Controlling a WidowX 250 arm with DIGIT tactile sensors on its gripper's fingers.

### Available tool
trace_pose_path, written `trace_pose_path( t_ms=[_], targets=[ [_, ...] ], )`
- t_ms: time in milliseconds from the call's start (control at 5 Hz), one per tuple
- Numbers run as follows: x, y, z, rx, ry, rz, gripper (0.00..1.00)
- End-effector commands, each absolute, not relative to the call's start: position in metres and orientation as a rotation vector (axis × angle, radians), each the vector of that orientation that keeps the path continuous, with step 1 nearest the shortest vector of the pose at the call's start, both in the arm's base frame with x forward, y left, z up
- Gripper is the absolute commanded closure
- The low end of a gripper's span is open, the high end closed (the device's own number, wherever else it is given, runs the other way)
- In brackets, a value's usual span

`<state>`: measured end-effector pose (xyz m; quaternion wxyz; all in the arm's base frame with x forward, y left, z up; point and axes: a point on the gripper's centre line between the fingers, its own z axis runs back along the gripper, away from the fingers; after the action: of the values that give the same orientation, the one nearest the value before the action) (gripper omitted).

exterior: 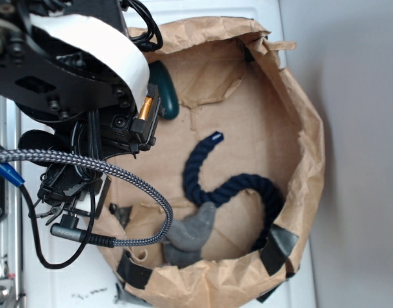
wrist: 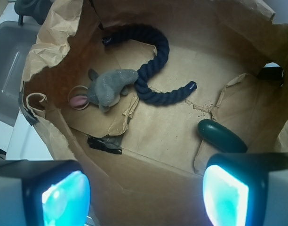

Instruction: Grab the plastic pickle.

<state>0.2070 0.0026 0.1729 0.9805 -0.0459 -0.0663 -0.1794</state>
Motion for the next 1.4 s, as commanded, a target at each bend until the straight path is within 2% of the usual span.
trace_pose_path(
  t_ms=[0, 200, 400, 800, 1200],
  targets=[
    [0.247, -0.007, 0.163, -0.022, -0.209, -0.383, 0.00],
    [0.274, -0.005, 0.152, -0.005, -0.210, -0.362, 0.00],
    [0.295, 0.004, 0.116, 0.004, -0.206, -0.414, 0.00],
    [0.306, 0.034, 0.091, -0.112, -0.208, -0.584, 0.00],
    [0.299, 0.050, 0.085, -0.128, -0.212, -0.722, 0.00]
  ],
)
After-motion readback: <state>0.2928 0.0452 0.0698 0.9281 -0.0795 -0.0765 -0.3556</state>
